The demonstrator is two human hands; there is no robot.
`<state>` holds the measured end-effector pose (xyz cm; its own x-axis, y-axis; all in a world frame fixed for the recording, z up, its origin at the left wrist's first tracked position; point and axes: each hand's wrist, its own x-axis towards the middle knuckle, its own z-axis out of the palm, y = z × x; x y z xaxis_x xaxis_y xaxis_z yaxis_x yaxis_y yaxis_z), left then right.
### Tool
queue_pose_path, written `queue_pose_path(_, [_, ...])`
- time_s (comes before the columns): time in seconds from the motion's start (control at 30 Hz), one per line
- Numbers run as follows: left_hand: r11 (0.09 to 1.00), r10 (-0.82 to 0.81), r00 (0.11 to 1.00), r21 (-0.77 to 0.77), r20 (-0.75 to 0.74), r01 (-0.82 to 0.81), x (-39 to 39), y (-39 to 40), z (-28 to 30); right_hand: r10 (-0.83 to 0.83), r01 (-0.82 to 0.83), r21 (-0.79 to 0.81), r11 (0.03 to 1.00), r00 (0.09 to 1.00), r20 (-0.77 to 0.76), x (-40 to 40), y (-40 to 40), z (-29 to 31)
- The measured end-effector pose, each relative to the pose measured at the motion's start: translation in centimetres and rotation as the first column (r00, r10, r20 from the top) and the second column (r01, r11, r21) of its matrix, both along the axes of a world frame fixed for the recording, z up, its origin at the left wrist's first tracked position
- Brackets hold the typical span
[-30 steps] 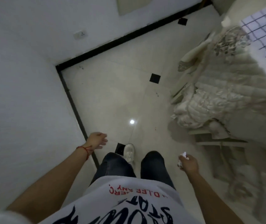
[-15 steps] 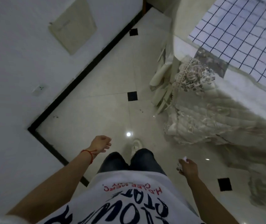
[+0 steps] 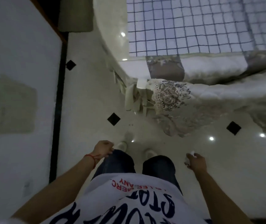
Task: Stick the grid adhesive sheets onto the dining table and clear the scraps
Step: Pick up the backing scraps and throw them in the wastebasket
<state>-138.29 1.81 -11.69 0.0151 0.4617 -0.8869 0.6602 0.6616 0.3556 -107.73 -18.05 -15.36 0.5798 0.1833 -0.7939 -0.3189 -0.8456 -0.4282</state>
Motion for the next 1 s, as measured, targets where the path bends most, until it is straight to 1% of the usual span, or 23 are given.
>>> queue_pose_path(0.1, [0.981,-0.195,0.980,-0.018,0.035,0.195,1.0,4.1,-0.1,-0.200,0.200,0.002,0.980,0.980,-0.010,-4.9,-1.3,0.2])
queue_pose_path(0.2, [0.933,-0.356,0.933,-0.029,0.047,0.358,2.2,6.8,-0.4,-0.358,0.358,-0.008,0.934,0.933,-0.020,-10.3,-2.3,0.1])
queue_pose_path(0.3, [0.856,-0.513,0.857,-0.049,0.045,0.515,3.4,8.0,-1.2,-0.530,0.531,0.015,0.847,0.847,-0.033,-14.8,-2.9,-0.1])
queue_pose_path(0.4, [0.763,-0.641,0.767,-0.079,0.033,0.641,4.6,7.7,-2.3,-0.635,0.635,0.024,0.772,0.772,-0.027,-17.9,-3.7,-0.2])
queue_pose_path(0.57, [0.642,-0.762,0.647,-0.107,0.022,0.759,6.8,5.5,-4.2,-0.757,0.755,0.078,0.651,0.654,-0.016,-20.5,-5.7,-1.3])
queue_pose_path(0.67, [0.582,-0.809,0.587,-0.100,0.035,0.807,8.1,4.2,-5.8,-0.789,0.788,0.077,0.610,0.613,-0.025,-21.0,-6.6,-3.1])
queue_pose_path(0.83, [0.508,-0.860,0.510,-0.056,0.032,0.860,10.1,3.2,-11.0,-0.816,0.816,0.080,0.573,0.577,-0.042,-21.2,-6.9,-8.6])
queue_pose_path(1.0, [0.484,-0.875,0.484,-0.008,0.010,0.875,12.1,2.8,-18.9,-0.831,0.832,0.071,0.551,0.555,-0.048,-20.3,-6.8,-16.4])
